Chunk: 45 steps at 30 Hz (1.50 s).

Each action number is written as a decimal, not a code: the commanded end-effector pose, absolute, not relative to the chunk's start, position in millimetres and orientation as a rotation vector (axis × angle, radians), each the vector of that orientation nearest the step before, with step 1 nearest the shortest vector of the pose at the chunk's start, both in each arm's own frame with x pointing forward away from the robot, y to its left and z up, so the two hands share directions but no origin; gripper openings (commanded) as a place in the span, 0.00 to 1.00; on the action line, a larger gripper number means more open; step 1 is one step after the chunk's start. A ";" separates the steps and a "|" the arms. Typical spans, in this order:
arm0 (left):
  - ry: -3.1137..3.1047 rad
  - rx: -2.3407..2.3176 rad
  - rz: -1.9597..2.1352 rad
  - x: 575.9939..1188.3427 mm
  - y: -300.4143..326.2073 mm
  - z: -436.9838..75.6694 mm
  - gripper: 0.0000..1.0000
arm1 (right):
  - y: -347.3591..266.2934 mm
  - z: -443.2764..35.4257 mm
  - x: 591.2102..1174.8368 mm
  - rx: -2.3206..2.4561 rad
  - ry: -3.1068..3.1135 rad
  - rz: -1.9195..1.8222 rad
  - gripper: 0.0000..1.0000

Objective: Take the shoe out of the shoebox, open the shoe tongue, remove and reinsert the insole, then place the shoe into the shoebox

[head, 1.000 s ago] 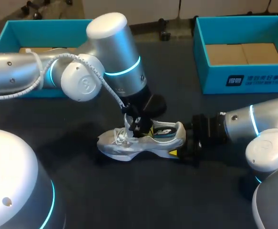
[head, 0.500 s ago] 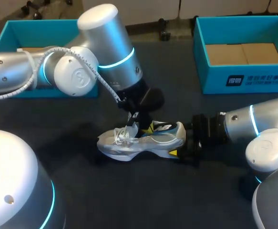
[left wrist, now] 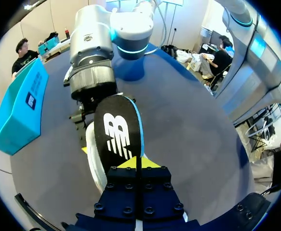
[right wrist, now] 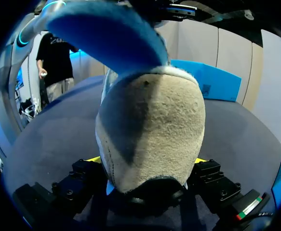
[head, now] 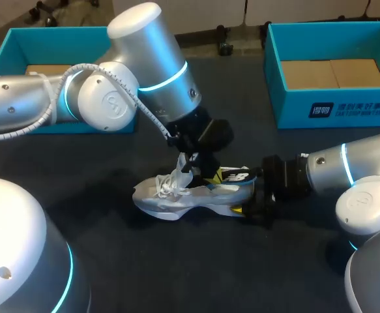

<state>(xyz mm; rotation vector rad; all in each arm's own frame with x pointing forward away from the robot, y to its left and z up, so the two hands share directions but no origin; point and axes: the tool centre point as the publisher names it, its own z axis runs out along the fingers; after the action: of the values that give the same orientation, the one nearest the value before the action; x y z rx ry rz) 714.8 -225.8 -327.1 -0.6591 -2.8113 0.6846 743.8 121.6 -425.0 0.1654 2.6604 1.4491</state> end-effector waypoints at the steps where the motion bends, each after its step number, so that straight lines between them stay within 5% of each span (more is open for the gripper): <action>1: -2.794 -0.667 0.674 718.7 -239.8 -334.1 0.00 | 123.3 -426.3 743.3 0.166 2.661 1.445 0.00; 45: -2.740 -0.693 0.857 720.8 -241.7 -302.5 0.00 | 123.3 -426.3 743.3 0.166 2.661 1.445 0.00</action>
<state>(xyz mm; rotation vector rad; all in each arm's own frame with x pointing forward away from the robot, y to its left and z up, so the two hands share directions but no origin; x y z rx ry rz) 717.5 -235.3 -299.2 -0.6890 -2.7476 0.8615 743.7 121.5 -425.0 0.1651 2.6602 1.4494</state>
